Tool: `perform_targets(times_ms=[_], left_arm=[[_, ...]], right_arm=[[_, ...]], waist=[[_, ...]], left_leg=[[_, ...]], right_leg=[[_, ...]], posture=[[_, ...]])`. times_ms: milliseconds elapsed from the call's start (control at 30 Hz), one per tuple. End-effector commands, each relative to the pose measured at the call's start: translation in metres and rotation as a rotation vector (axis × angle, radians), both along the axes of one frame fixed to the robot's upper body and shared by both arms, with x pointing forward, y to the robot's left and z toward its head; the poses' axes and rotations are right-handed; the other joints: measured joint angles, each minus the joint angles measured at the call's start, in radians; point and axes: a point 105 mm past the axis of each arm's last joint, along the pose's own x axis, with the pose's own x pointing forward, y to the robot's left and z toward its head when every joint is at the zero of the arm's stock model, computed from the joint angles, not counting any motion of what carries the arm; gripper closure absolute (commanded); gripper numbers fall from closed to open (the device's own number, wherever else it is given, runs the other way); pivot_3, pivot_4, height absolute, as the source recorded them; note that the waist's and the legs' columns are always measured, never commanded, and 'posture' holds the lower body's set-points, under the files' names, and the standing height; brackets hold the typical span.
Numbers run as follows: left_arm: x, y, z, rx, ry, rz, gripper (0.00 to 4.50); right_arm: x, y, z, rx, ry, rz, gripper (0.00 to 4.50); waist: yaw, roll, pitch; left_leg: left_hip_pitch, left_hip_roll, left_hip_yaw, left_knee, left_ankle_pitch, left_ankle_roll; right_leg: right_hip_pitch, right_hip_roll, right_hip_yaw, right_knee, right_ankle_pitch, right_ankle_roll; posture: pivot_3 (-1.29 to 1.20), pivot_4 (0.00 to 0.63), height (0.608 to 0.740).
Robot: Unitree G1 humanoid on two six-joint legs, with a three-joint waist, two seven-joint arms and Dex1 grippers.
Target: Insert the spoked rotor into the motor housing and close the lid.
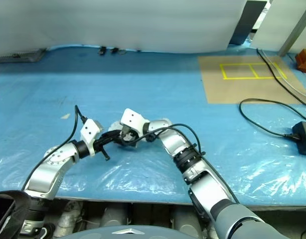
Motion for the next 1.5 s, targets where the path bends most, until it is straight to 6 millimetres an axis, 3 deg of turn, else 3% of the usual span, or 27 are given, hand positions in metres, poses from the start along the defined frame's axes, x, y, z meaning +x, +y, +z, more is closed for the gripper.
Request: perform_targets(times_ms=[33, 200, 433, 667, 1000, 1500], left_arm=[[-0.010, 0.001, -0.031, 0.028, 0.128, 0.008, 4.50], [-0.009, 0.002, -0.032, 0.024, 0.131, 0.014, 4.50], [-0.008, 0.006, -0.032, 0.023, 0.129, 0.029, 4.50], [-0.007, 0.006, -0.032, 0.020, 0.127, 0.033, 4.50], [-0.008, 0.007, -0.032, 0.021, 0.126, 0.034, 4.50], [-0.006, 0.010, -0.032, 0.030, 0.124, 0.036, 4.50]], right_arm=[[0.007, -0.010, 0.008, 0.060, -0.013, -0.025, 0.02], [0.017, -0.024, 0.020, 0.122, -0.035, -0.072, 0.02], [0.021, -0.051, 0.014, 0.196, 0.221, -0.173, 0.02], [0.012, -0.058, 0.015, 0.247, 0.470, -0.219, 0.02], [-0.003, -0.059, -0.016, 0.104, 0.777, -0.352, 0.02], [-0.015, -0.030, 0.001, 0.318, 1.167, -0.350, 0.02]], waist=[[0.001, 0.000, 0.000], [0.001, 0.000, 0.000], [0.005, 0.000, 0.000], [0.000, 0.000, 0.000], [0.001, 0.000, 0.000], [0.002, 0.001, 0.000]], left_leg=[[0.000, 0.000, 0.000, 0.000, 0.000, 0.000], [-0.002, 0.000, 0.000, 0.000, 0.000, 0.000], [-0.002, 0.000, 0.000, 0.001, 0.000, 0.000], [-0.003, 0.000, 0.000, -0.002, 0.000, 0.000], [-0.002, 0.000, 0.000, -0.004, 0.000, 0.000], [0.001, -0.001, 0.000, -0.009, 0.003, -0.004]], right_leg=[[0.000, 0.000, 0.000, 0.000, 0.000, 0.000], [-0.002, 0.000, 0.000, 0.000, 0.001, -0.002], [-0.002, 0.000, 0.000, 0.000, 0.001, -0.001], [-0.004, 0.000, 0.000, -0.001, 0.001, -0.003], [-0.003, 0.000, 0.000, -0.002, 0.000, 0.000], [-0.003, 0.000, 0.001, -0.003, -0.001, 0.001]], posture=[[0.00, 0.150, 0.740], [0.00, 0.150, 0.740], [0.00, 0.150, 0.740], [0.00, 0.150, 0.740], [0.00, 0.150, 0.740], [0.00, 0.150, 0.740]])
